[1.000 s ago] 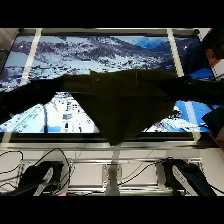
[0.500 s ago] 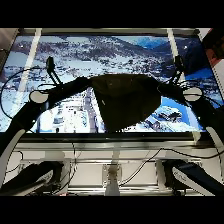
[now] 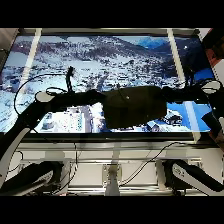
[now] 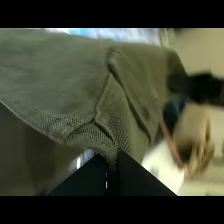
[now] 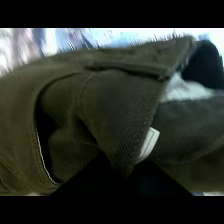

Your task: Fold the clothes and pants, and hang the long-sleeved shirts on hangers.

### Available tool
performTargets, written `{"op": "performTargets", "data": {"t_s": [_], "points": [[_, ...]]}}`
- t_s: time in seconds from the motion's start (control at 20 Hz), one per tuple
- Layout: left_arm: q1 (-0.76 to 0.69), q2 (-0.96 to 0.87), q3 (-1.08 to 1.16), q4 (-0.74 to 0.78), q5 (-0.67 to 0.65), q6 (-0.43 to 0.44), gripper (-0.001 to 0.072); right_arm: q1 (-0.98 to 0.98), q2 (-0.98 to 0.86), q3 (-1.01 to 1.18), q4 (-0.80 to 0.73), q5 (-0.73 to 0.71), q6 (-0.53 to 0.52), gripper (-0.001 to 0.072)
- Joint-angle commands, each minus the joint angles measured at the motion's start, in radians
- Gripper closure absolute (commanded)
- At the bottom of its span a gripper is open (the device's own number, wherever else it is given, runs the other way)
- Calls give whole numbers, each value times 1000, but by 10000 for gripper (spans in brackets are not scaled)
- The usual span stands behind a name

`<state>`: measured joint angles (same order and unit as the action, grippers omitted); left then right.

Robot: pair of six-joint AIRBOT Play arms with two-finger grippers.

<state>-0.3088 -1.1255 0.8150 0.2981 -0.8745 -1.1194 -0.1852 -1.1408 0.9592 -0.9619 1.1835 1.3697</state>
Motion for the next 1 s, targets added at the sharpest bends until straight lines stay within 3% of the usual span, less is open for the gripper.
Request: {"op": "performTargets", "data": {"t_s": [0.0,0.05,0.15,0.2,0.25,0.3,0.35,0.55,0.6,0.65,0.75,0.85,0.95], "points": [[-43,-10,-2,183,-132,-115,689,-39,-2,-3,-170,293,-2,669],[-73,-24,-2,251,-131,-158,688,-38,-2,-20,-194,308,-2,669],[-128,-72,-1,275,-128,-163,687,-39,-2,-48,-217,305,-2,667],[-151,-98,-1,274,-118,-159,648,-39,-2,-50,-220,290,-2,601],[-167,-125,-1,275,-116,-156,443,-39,-2,-48,-222,268,-2,366],[-172,-152,-1,274,-114,-157,89,-39,-2,-42,-222,262,-1,92],[-171,-173,-1,270,-108,-158,-12,-39,-2,-31,-224,268,-1,30],[-77,-192,6,270,-88,-155,7,-39,-2,69,-282,293,-1,43],[-42,-191,18,270,-90,-156,76,-39,-2,101,-324,270,-1,45],[-12,-187,31,269,-97,-156,99,-39,-2,132,-386,218,-2,128],[35,-169,62,270,-119,-156,99,-46,-2,168,-529,87,0,656],[63,-142,78,270,-117,-155,99,-91,-7,170,-534,-10,-3,672],[73,-124,80,271,-117,-155,99,-166,-43,170,-417,3,-110,672]]}}
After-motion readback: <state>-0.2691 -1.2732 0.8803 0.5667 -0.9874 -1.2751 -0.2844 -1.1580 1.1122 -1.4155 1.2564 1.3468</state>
